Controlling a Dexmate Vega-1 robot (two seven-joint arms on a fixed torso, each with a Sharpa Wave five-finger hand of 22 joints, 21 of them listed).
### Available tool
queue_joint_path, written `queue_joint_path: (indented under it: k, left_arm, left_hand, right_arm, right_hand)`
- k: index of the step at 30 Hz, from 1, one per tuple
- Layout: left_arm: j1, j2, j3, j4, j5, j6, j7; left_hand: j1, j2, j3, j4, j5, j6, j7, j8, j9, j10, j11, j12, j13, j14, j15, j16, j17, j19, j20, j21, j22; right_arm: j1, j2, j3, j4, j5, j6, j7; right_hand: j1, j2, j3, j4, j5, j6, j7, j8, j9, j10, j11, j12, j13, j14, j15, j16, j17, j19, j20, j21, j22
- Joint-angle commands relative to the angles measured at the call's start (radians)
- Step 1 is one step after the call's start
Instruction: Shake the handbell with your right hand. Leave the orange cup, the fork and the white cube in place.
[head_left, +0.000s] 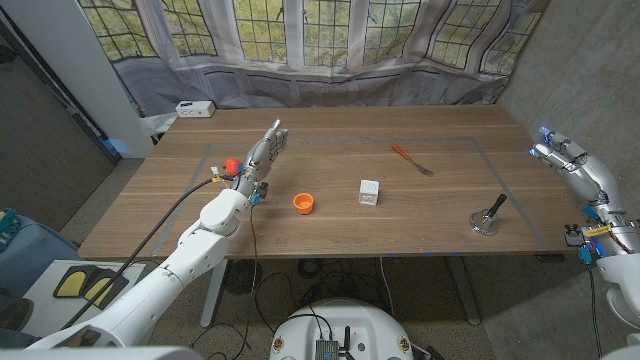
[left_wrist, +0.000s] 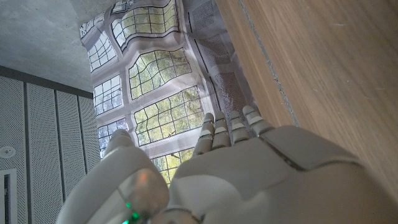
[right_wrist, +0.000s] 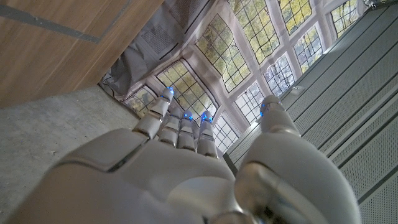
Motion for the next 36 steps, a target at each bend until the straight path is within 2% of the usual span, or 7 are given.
queue_joint_path:
  k: [1,9,13,16,28,30,36]
  left_arm:
    - [0.011,-0.003,-0.002,-0.015,0.010,-0.001,0.019]
    - [0.014,-0.002,-0.001,-0.027,0.018,0.003,0.027]
    - [0.015,-0.002,0.000,-0.033,0.023,0.002,0.033]
    - [0.014,-0.003,0.001,-0.036,0.026,0.004,0.034]
    - [0.012,-0.015,0.006,-0.034,0.030,0.009,0.047]
    - [0.011,-0.017,0.007,-0.033,0.029,0.010,0.048]
    - [-0.001,-0.024,0.013,-0.023,0.034,0.002,0.041]
  left_hand:
    - [0.010,0.003,0.002,-0.008,-0.003,0.009,0.008,-0.004,0.005,0.007,-0.003,-0.004,0.004,0.008,-0.001,0.000,0.001,0.005,0.009,-0.001,0.005]
    - [0.010,0.003,0.002,-0.009,-0.003,0.010,0.008,-0.005,0.005,0.009,-0.004,-0.005,0.004,0.008,-0.003,0.000,0.001,0.004,0.011,-0.002,0.005]
    - [0.010,0.004,0.002,-0.009,-0.003,0.012,0.007,-0.005,0.005,0.011,-0.006,-0.004,0.004,0.009,-0.002,0.000,0.001,0.004,0.012,-0.002,0.005]
    - [0.009,0.004,0.001,-0.009,-0.003,0.012,0.007,-0.005,0.005,0.011,-0.007,-0.005,0.004,0.009,-0.002,0.000,0.001,0.004,0.012,-0.002,0.005]
    - [0.009,0.004,0.001,-0.010,-0.003,0.018,0.008,-0.004,0.005,0.012,-0.004,-0.006,0.004,0.010,-0.001,-0.001,0.001,0.005,0.012,-0.003,0.005]
    - [0.009,0.005,0.001,-0.011,-0.003,0.022,0.009,-0.003,0.005,0.013,-0.005,-0.006,0.004,0.011,-0.001,-0.001,0.001,0.005,0.013,-0.003,0.005]
    - [0.010,0.006,0.002,-0.011,-0.003,0.025,0.007,-0.003,0.005,0.014,-0.008,-0.006,0.004,0.012,-0.003,-0.001,0.001,0.006,0.013,-0.003,0.006]
  right_arm:
    - [-0.029,0.015,0.054,-0.032,-0.103,-0.087,-0.007]
    - [-0.041,0.034,0.074,-0.047,-0.147,-0.105,-0.007]
    - [-0.044,0.048,0.080,-0.052,-0.171,-0.114,-0.017]
    - [-0.053,0.050,0.090,-0.064,-0.183,-0.133,-0.014]
    - [-0.080,0.049,0.118,-0.147,-0.293,-0.237,0.002]
    - [-0.083,0.049,0.119,-0.159,-0.310,-0.252,0.006]
    - [-0.096,0.055,0.129,-0.198,-0.360,-0.301,0.017]
  right_hand:
    - [0.020,-0.010,0.009,0.002,0.003,-0.016,0.006,-0.003,0.005,-0.005,0.004,0.003,0.003,0.028,0.000,0.013,0.001,0.009,0.006,0.005,0.001]
    - [0.054,-0.012,0.019,-0.001,0.004,-0.022,0.025,0.002,0.005,0.005,0.006,0.010,0.004,0.037,-0.004,0.015,0.003,0.020,0.009,0.006,0.001]
    - [0.106,-0.018,0.035,-0.004,0.006,-0.006,0.035,0.015,0.006,0.030,0.004,0.021,0.006,0.061,-0.010,0.023,0.004,0.035,0.010,0.008,0.001]
    - [0.128,-0.024,0.040,-0.004,0.006,-0.019,0.030,0.012,0.006,0.042,-0.015,0.025,0.006,0.067,-0.013,0.024,0.005,0.041,0.007,0.007,0.001]
    - [0.175,-0.067,0.039,0.000,0.012,0.032,0.025,0.032,0.006,0.089,-0.026,0.038,0.008,0.084,-0.028,0.023,0.001,0.060,0.004,0.007,0.001]
    - [0.178,-0.073,0.037,0.004,0.013,0.039,0.022,0.034,0.007,0.100,-0.035,0.040,0.007,0.089,-0.031,0.024,0.001,0.063,-0.001,0.007,0.001]
    - [0.190,-0.085,0.032,0.009,0.016,0.060,0.019,0.038,0.007,0.130,-0.042,0.046,0.005,0.126,-0.046,0.034,-0.001,0.085,-0.008,0.011,0.001]
